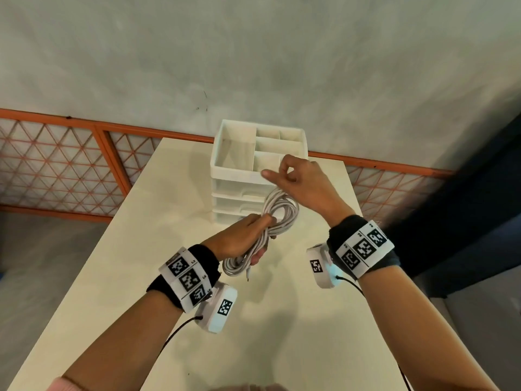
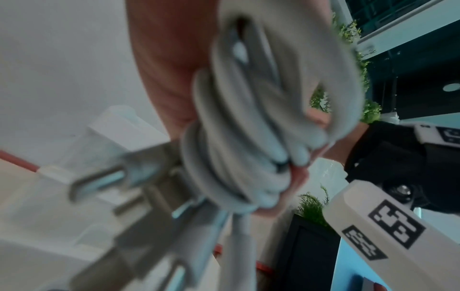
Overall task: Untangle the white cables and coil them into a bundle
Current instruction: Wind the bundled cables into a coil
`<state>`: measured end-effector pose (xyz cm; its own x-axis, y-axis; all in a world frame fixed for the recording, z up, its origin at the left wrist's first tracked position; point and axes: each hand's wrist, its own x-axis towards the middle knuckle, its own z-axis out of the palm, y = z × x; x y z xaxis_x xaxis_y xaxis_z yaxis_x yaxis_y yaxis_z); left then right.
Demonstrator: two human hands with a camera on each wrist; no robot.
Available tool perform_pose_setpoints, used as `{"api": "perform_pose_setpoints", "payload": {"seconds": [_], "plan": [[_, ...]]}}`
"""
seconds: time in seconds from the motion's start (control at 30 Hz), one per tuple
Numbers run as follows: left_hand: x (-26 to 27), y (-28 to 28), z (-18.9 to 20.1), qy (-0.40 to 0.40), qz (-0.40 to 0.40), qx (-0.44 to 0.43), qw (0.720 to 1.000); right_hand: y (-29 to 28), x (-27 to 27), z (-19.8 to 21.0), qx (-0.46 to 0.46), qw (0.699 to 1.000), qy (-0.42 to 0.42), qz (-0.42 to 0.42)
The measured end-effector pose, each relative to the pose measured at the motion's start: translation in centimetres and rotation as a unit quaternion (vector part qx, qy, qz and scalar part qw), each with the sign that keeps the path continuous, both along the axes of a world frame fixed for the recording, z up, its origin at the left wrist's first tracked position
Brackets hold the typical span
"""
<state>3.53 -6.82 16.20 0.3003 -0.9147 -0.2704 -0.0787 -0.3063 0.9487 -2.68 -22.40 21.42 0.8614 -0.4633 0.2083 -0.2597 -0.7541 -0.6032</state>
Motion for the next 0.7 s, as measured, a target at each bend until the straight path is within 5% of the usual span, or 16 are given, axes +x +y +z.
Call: {"api": "perform_pose_setpoints", "payload": {"seconds": [0.23, 0.33, 0.53, 0.7], "plan": [[1.6, 0.2, 0.0, 0.047, 0.071, -0.048, 0.995, -1.0, -1.6, -1.5, 0.210, 0.975, 0.024, 0.067], [1.4, -0.7, -0.2, 0.030, 0.116, -0.079, 0.990, 0.7, -1.2, -3.5, 0.212, 0.975, -0.031, 0.058], [0.4, -2.6, -0.3, 0.011, 0.181, -0.164, 0.969, 5.0, 0.0, -5.8, 0.158, 0.975, -0.133, -0.087], [1.0, -2.1, -0.1, 0.029, 0.172, -0.142, 0.975, 2.9, -0.7, -4.7, 0.162, 0.987, -0.018, -0.008]]}}
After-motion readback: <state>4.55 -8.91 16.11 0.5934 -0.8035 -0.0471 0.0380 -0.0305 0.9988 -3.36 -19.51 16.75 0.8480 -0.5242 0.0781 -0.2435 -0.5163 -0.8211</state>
